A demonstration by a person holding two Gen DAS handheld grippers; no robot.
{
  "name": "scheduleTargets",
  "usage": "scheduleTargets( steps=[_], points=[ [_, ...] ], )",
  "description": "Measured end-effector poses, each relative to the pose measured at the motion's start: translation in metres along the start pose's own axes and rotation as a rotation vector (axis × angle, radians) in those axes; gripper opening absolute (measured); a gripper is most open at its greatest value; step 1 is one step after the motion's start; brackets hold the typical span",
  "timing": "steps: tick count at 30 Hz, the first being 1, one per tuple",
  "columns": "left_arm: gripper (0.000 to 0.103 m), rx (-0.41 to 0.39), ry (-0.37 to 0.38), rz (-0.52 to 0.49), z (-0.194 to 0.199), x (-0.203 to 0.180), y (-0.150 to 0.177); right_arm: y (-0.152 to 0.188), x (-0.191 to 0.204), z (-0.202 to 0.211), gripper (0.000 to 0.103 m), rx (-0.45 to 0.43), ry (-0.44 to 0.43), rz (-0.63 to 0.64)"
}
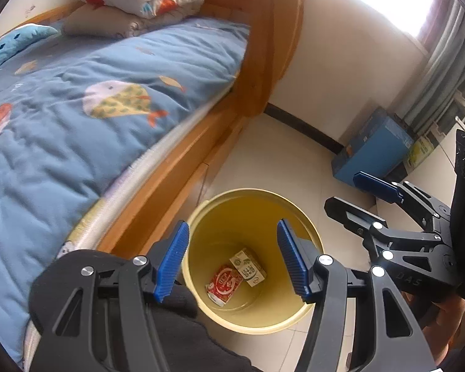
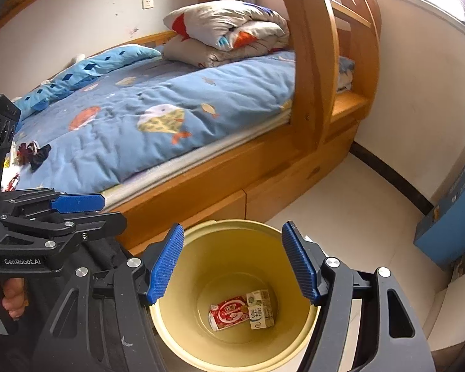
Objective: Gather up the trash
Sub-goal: 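Open both grippers to drop the carton and wrapper into the bucket, then move both grippers back over the trash pile on the bed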
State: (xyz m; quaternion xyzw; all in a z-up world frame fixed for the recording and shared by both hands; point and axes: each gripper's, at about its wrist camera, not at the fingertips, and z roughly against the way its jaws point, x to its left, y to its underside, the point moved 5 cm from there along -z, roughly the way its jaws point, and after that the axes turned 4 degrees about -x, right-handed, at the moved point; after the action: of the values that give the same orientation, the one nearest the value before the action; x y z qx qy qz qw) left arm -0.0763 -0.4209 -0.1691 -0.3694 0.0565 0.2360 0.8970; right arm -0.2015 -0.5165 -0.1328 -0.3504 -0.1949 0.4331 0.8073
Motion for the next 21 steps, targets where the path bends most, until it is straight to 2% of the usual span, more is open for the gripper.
scheduleTargets(
  steps=[6,11,15,21],
  points=[
    [0.059,-0.042,-0.021,0.037,0.017,0.020,-0.004,-0.020,0.025,0.003,0.064,-0.034,-0.031,0.039],
    [0.059,-0.096,-0.066,0.083,0.041,0.046,-0.009,-0.041,0.057,0.005,0.064,-0.078,-0.080,0.084],
    [0.059,-0.164,-0.149,0.108,0.074,0.076,-0.013,-0.058,0.090,0.005,0.064,-0.109,-0.135,0.126],
    [0.059,-0.257,-0.294,0.175,0.135,0.129,-0.007,-0.080,0.160,0.002,0.064,-0.147,-0.263,0.205]
  ],
)
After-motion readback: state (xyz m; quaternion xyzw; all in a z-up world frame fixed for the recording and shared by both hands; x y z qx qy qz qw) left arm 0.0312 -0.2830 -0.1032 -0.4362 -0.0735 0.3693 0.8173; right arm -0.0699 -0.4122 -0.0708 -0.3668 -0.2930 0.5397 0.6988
